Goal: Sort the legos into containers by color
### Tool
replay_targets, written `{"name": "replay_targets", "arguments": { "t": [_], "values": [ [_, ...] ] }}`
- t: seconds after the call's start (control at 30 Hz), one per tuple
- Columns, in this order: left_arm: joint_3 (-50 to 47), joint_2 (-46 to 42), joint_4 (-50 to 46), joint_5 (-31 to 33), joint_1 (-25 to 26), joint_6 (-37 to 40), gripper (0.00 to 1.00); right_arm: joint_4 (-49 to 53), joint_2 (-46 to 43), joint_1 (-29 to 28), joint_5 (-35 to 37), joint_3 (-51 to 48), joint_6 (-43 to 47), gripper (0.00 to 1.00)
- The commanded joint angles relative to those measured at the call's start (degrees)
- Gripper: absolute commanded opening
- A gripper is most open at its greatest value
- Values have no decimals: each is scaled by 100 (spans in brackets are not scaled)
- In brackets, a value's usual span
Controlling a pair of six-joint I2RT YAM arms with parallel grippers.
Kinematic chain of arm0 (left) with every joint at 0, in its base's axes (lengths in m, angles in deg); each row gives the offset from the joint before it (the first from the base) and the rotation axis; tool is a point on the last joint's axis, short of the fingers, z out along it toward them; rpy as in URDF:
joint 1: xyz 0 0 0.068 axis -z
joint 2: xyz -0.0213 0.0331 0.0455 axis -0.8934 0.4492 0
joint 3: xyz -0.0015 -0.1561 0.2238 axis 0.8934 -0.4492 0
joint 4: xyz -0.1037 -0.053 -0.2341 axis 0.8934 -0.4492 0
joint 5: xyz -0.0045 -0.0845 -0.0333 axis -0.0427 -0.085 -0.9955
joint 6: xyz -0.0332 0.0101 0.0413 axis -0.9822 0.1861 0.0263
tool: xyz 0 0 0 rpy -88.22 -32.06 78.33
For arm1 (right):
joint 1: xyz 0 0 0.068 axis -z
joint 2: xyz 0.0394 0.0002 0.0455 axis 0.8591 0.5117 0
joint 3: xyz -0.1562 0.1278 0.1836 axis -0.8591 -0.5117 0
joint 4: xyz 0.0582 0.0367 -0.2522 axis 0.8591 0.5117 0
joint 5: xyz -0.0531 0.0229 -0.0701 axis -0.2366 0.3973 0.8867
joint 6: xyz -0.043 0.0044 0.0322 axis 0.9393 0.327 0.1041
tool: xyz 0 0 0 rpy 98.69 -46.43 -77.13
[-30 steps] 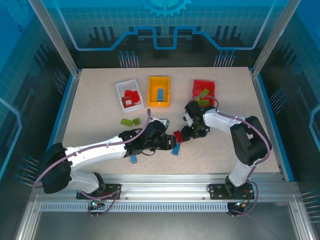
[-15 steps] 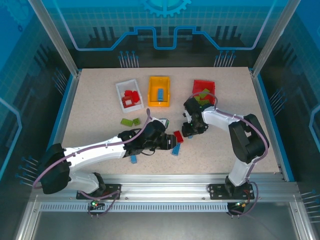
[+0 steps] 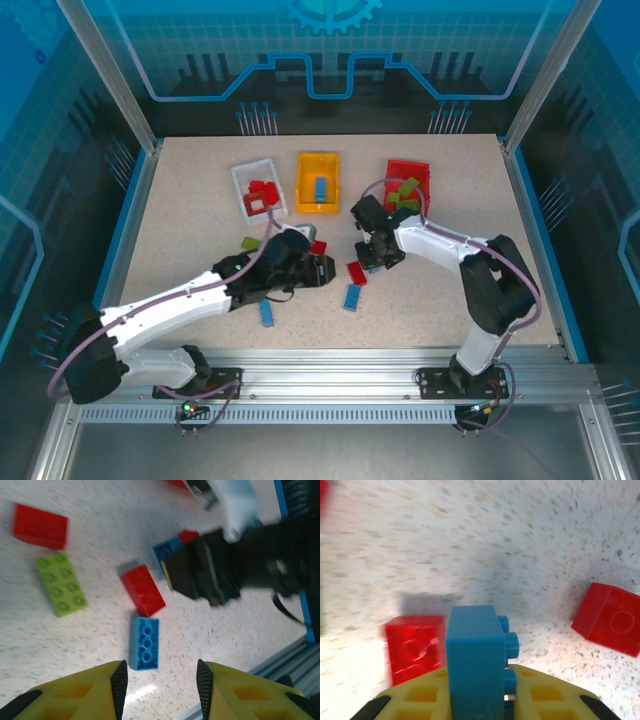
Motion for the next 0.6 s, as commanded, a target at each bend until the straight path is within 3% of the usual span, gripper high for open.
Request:
{"name": "replay_targets", "arguments": {
  "t": [0.0, 0.23, 0.57],
  "values": [
    [240, -417, -735, 61, -584, 146, 45, 183, -240, -376, 281, 630, -254, 22],
    [936, -318, -1108, -456, -2009, 566, 46, 180, 1151, -600, 256, 2658, -294, 20],
    [1890, 866, -622, -999, -2601, 840, 45, 465, 3499, -99, 40, 5815, -490, 20]
  ]
}}
